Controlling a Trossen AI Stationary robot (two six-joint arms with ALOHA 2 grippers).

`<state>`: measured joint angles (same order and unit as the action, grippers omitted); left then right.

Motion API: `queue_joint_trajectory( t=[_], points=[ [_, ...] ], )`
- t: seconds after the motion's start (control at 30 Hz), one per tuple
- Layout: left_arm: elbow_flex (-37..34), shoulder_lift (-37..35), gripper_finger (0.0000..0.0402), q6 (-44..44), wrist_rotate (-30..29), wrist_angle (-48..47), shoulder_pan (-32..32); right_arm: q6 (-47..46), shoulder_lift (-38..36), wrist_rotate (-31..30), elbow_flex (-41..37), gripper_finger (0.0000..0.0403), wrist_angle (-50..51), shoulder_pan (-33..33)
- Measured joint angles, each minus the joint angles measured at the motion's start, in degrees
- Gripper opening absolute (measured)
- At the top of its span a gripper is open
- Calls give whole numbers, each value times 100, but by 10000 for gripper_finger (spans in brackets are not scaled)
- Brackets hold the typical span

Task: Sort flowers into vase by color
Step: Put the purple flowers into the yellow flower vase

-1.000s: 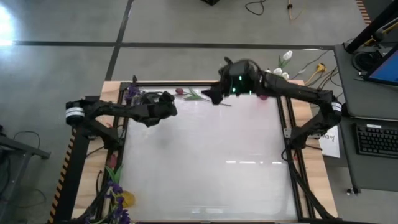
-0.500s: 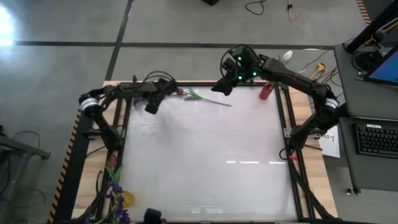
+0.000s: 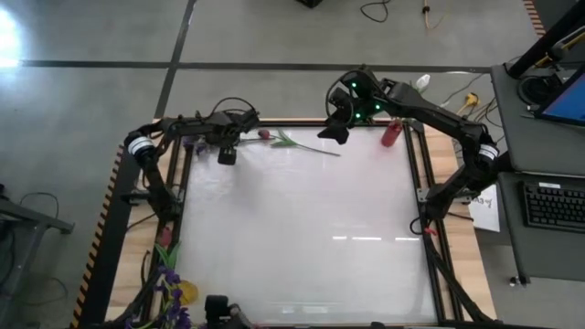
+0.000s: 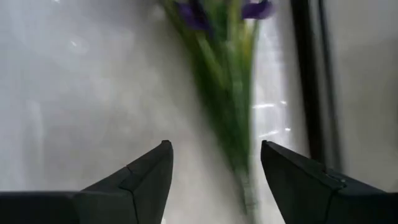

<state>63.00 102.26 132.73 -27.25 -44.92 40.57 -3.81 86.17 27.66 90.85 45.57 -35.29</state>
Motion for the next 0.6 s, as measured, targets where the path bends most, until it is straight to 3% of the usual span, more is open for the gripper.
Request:
queue_joint_trajectory(
  t=[0.23,0.4,0.6],
  points=[
    [-15,181,233,-209,187,-6,455,-26,0,136,0,345,27,8],
    [20,398,227,-494,824,-10,622,-216,-2,262,0,345,-9,15],
    [20,478,166,-621,1075,-148,554,-221,-2,258,0,345,-41,15]
  ],
)
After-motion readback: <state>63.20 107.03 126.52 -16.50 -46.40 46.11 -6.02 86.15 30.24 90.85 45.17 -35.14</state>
